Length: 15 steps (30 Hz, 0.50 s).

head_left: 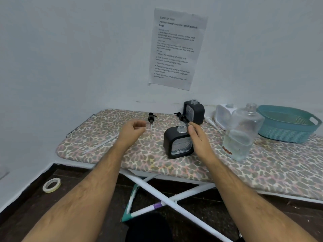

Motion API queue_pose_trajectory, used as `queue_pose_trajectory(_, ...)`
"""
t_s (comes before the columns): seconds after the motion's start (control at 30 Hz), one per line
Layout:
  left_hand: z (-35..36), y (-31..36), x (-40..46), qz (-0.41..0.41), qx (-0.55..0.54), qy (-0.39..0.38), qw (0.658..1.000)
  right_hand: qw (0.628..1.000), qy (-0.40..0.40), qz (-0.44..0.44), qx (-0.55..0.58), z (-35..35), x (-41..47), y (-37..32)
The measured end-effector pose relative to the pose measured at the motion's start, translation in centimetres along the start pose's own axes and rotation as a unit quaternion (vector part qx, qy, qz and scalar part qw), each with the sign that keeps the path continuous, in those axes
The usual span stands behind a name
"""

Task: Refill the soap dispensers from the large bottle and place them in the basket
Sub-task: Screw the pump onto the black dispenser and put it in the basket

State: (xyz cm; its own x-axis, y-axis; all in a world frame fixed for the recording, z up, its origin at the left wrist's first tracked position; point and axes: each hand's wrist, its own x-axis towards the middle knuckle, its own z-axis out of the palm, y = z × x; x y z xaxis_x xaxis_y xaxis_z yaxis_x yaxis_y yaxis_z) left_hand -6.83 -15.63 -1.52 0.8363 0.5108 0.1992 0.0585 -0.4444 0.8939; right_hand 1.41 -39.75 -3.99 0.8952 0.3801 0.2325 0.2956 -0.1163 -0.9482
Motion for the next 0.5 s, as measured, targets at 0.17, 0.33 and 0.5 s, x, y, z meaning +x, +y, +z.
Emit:
queue_pose_trajectory(0.17, -1.4, -2.1, 2.0, -0.004, 0.154, 0.132, 0.979, 0.993, 0.042, -0.021, 0.112, 1.2, 0.2, 0.8)
queue_pose_trajectory(0.33, -1.1, -3.0, 4.2, 0.006, 0.241, 0.166, 0.956, 0.989, 0.073, -0.034, 0.126, 1.8, 0.6, 2.2)
queue_pose_trajectory(0.5, 1.6, -2.6, 5.9, 0.036, 0.257, 0.128, 0.957, 0.989, 0.071, -0.019, 0.128, 2.0, 1.1, 3.6)
